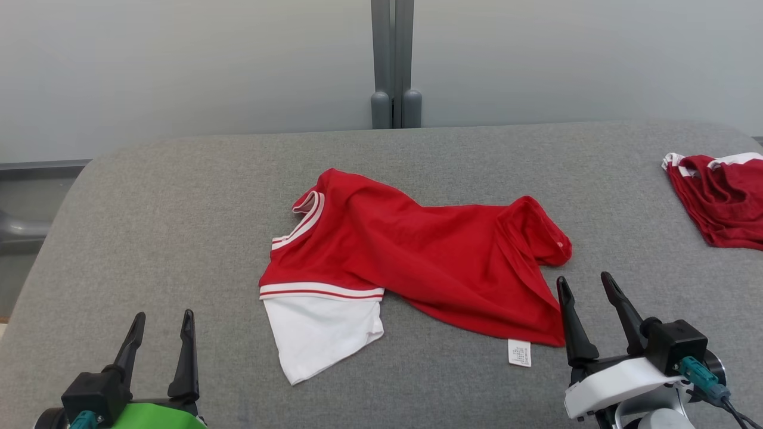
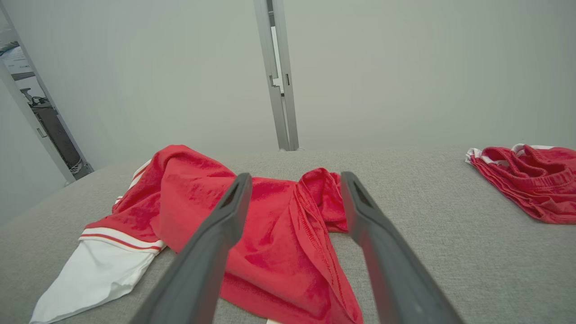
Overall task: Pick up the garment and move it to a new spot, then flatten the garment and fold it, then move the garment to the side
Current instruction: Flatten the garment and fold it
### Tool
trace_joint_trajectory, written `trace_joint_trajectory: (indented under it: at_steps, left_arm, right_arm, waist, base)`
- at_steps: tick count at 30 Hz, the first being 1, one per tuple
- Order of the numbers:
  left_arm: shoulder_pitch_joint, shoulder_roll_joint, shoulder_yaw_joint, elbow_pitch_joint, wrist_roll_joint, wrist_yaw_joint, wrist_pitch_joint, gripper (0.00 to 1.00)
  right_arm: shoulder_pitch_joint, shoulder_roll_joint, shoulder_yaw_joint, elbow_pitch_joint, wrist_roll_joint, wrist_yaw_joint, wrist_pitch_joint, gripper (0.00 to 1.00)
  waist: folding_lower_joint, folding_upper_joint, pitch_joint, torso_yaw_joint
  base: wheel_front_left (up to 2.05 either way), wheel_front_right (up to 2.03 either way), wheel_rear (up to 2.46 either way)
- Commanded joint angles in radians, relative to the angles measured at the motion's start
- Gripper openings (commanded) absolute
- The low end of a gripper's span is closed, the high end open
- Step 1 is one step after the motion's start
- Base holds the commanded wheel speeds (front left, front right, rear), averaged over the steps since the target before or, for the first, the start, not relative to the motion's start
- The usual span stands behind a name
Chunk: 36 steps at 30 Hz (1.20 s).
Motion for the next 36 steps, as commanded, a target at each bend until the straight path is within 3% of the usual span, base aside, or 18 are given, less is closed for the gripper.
trace_joint_trajectory:
  at_steps: [1,36]
  left_arm:
    - [0.012,-0.003,0.004,0.004,0.008,-0.002,0.0,1.0]
    - [-0.004,-0.022,0.027,0.02,0.033,-0.019,0.0,1.0]
  right_arm:
    - [0.009,-0.004,-0.001,0.002,-0.007,-0.002,-0.003,1.0]
    - [0.005,-0.002,-0.006,0.006,-0.006,-0.002,-0.001,1.0]
  waist:
    - [0.0,0.0,0.0,-0.001]
    - [0.0,0.0,-0.002,-0.004]
  base:
    - [0.0,0.0,0.0]
    - [0.0,0.0,0.0]
